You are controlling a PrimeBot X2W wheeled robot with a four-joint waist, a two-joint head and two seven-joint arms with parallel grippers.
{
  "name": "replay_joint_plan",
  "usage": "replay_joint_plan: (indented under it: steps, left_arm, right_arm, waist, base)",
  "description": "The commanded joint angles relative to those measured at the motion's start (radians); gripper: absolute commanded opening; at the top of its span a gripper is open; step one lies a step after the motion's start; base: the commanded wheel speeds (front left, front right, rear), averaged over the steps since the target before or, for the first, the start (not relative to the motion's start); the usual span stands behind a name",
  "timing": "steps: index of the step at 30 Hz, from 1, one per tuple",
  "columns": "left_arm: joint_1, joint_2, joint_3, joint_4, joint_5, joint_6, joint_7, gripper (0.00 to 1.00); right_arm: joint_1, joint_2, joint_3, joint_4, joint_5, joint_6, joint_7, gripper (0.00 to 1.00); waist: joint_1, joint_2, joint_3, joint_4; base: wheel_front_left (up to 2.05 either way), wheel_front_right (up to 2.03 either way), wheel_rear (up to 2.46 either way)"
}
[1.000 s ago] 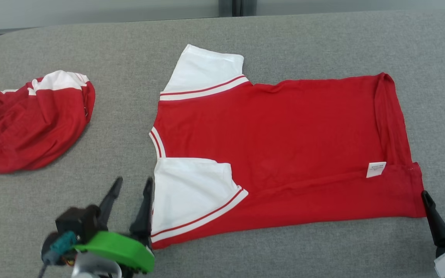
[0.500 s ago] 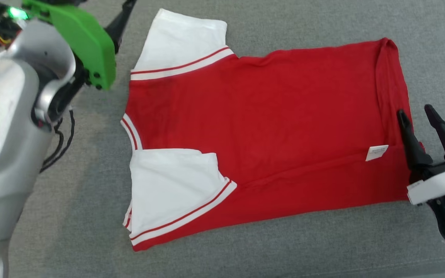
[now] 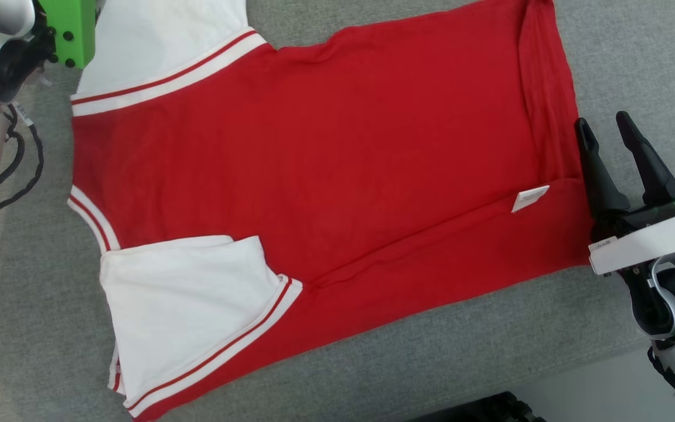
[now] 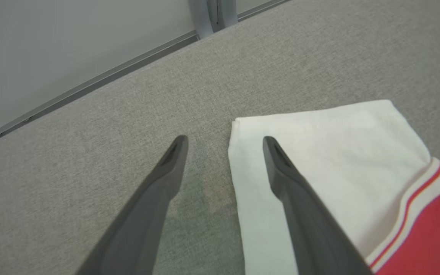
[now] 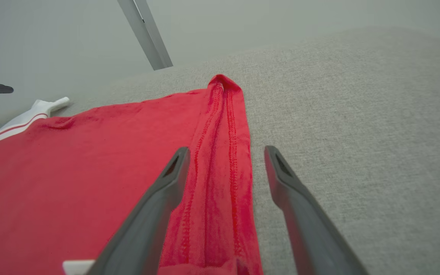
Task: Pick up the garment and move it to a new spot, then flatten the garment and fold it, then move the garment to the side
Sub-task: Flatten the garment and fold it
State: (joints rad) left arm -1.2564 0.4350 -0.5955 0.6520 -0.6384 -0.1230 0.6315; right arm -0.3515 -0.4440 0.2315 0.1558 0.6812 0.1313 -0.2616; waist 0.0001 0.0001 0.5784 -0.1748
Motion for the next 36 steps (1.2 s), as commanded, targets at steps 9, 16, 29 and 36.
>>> replay_joint_plan:
  steps: [9,16,29,36]
  left_arm:
    - [-0.043,0.036,-0.026,0.11,0.008,-0.006,-0.033,1.0]
    - [-0.053,0.047,-0.045,0.17,0.006,-0.005,-0.029,0.45]
    - [-0.062,0.044,-0.089,0.133,-0.064,-0.007,-0.014,0.0]
    - [-0.057,0.044,-0.147,0.035,-0.125,-0.007,-0.047,0.0]
  right_arm:
    - [0.021,0.019,-0.03,-0.021,-0.006,-0.001,-0.004,1.0]
    - [0.025,0.033,-0.038,-0.01,-0.01,-0.001,-0.004,1.0]
    - [-0.002,0.033,-0.045,-0.004,-0.028,-0.001,-0.004,1.0]
    - [-0.119,-0.005,0.003,0.056,-0.015,-0.001,0.033,1.0]
  waist:
    - [-0.0001,-0.0001,0.065,-0.086]
    - [-0.0001,-0.0001,0.063,-0.099]
    - [-0.0001,-0.0001,0.039,-0.072]
    - [-0.0001,-0.0001,0.001,-0.019]
  base:
    - [0.0,0.0,0.0]
    - [0.0,0.0,0.0]
    - [0.0,0.0,0.0]
    - [0.0,0.0,0.0]
